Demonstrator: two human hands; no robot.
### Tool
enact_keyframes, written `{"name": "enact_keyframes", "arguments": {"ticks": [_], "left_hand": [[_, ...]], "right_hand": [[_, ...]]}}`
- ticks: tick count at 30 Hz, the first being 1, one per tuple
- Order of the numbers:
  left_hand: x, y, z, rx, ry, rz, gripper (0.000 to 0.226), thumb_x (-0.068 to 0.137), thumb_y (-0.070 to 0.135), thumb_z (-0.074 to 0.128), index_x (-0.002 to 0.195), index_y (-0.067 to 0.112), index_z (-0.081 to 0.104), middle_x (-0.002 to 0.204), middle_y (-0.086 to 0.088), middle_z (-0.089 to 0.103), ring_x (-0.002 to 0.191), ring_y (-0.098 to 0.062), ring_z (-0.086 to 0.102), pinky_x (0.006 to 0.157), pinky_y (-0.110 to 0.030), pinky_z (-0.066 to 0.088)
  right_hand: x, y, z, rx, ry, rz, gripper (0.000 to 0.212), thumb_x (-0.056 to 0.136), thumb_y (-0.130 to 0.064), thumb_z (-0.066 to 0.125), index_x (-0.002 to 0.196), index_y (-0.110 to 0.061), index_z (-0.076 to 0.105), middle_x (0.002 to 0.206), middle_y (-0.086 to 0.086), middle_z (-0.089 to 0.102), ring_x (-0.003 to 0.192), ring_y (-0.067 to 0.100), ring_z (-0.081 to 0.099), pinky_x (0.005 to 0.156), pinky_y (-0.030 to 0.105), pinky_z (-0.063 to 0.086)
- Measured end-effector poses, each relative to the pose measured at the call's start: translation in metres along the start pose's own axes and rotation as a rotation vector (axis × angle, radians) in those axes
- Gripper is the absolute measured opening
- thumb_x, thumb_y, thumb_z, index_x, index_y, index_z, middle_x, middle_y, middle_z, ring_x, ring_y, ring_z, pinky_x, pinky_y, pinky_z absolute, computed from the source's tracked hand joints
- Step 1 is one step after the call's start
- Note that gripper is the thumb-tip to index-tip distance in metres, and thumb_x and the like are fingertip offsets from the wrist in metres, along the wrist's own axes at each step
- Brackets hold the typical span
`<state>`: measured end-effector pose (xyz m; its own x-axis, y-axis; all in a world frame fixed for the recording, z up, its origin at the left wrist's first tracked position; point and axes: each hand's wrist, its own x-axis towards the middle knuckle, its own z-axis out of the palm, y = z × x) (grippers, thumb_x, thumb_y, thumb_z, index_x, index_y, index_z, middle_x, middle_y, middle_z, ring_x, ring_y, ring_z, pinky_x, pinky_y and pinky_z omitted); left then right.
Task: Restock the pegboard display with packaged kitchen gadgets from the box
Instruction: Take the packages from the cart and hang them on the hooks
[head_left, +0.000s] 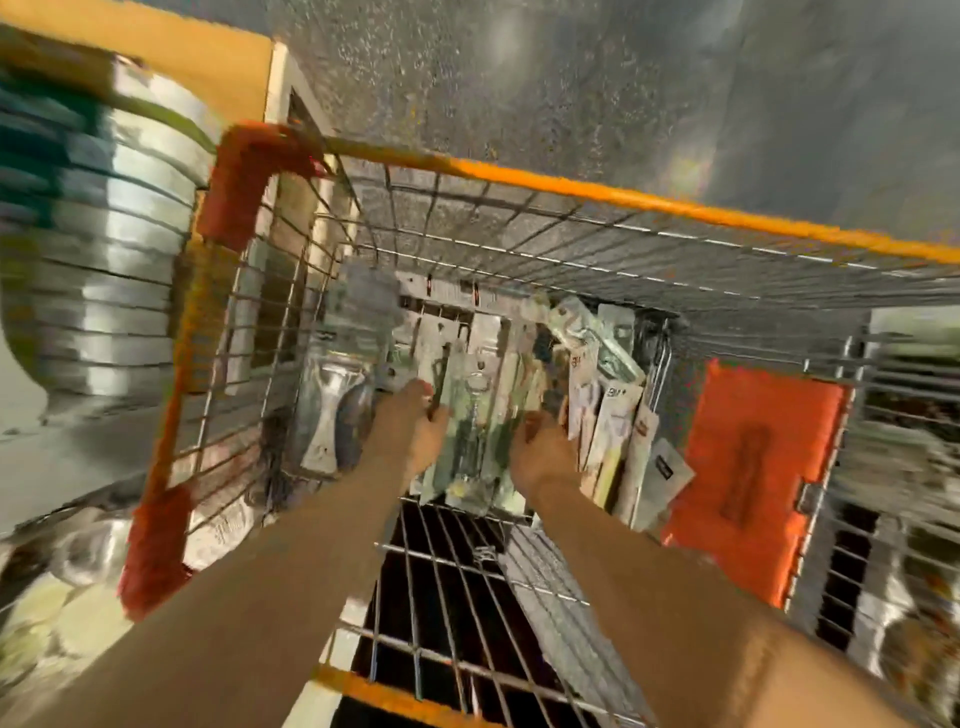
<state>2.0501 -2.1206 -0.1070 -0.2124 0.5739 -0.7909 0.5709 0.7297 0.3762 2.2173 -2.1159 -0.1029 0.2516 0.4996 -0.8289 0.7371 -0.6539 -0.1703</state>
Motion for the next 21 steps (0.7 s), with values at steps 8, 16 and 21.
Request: {"name": "enact_keyframes", "arguments": {"ticks": [8,16,21], "left_hand": [[0.022,-0.013,0.025,0.102,-0.047,0.003,0.032,0.111,0.023,0.047,0.13,0.004,0.061,0.12,-0.018,0.068,0.112,-0.037,0.063,0.086,-0.033,0.043],[0.007,0.009,-0.012,-0.115,0.032,-0.008,0.018,0.111,0.021,0.046,0.112,0.011,0.06,0.086,-0.004,0.062,0.068,-0.013,0.053,0.057,-0.025,0.036],[0.005,0.014,-0.017,-0.235,0.021,-0.035,0.028,0.113,0.025,0.042,0.123,0.012,0.065,0.111,-0.012,0.069,0.104,-0.03,0.065,0.076,-0.028,0.035]], "right_hand": [[0.033,-0.005,0.021,0.006,0.048,-0.006,0.027,0.103,-0.029,0.057,0.122,-0.01,0.059,0.113,0.01,0.068,0.092,0.025,0.061,0.077,0.029,0.047],[-0.014,-0.01,0.017,0.213,0.11,-0.187,0.025,0.1,-0.034,0.06,0.12,-0.019,0.055,0.111,0.002,0.062,0.095,0.019,0.061,0.085,0.031,0.052],[-0.032,-0.023,0.019,0.355,-0.008,-0.213,0.03,0.096,-0.036,0.066,0.121,-0.024,0.055,0.083,-0.007,0.067,0.065,0.009,0.067,0.068,0.038,0.061]]}}
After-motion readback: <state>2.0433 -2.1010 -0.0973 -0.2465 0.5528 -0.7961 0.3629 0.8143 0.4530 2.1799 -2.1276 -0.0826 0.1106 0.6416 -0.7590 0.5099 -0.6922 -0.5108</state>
